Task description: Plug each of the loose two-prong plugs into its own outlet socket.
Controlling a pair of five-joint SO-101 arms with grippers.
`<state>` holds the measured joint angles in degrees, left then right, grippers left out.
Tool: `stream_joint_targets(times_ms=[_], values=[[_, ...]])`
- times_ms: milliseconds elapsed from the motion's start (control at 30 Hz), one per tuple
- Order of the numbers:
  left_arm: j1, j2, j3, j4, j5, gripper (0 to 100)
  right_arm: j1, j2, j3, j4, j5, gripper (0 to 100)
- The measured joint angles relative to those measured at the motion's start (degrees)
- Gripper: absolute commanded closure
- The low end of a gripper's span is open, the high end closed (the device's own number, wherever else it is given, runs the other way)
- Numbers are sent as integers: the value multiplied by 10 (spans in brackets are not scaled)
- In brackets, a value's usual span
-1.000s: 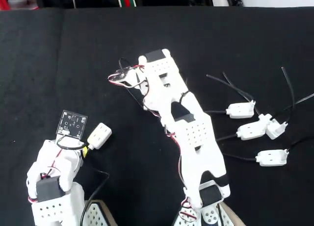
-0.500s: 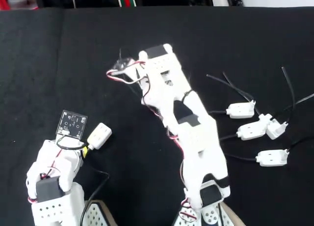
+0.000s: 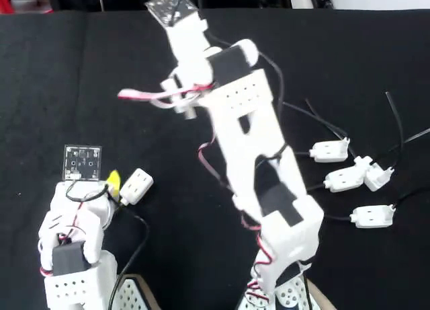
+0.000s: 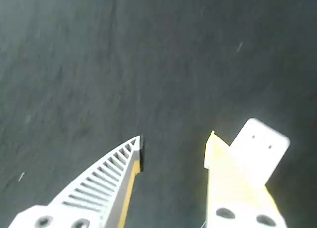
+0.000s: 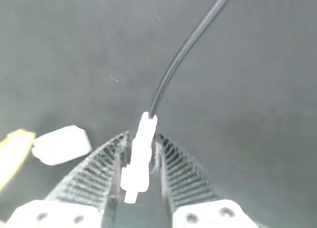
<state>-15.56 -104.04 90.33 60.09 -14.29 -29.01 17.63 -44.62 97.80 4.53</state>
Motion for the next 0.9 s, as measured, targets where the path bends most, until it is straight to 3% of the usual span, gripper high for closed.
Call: stream_joint_targets(times_ms=[200, 333, 900], values=[[113, 0, 0, -105, 33, 791, -99, -39, 0, 0, -155, 987], [137, 0, -3, -146, 72, 791, -122, -65, -1, 4, -231, 987], [146, -4, -132, -60, 335, 791, -122, -73, -1, 9, -241, 987]])
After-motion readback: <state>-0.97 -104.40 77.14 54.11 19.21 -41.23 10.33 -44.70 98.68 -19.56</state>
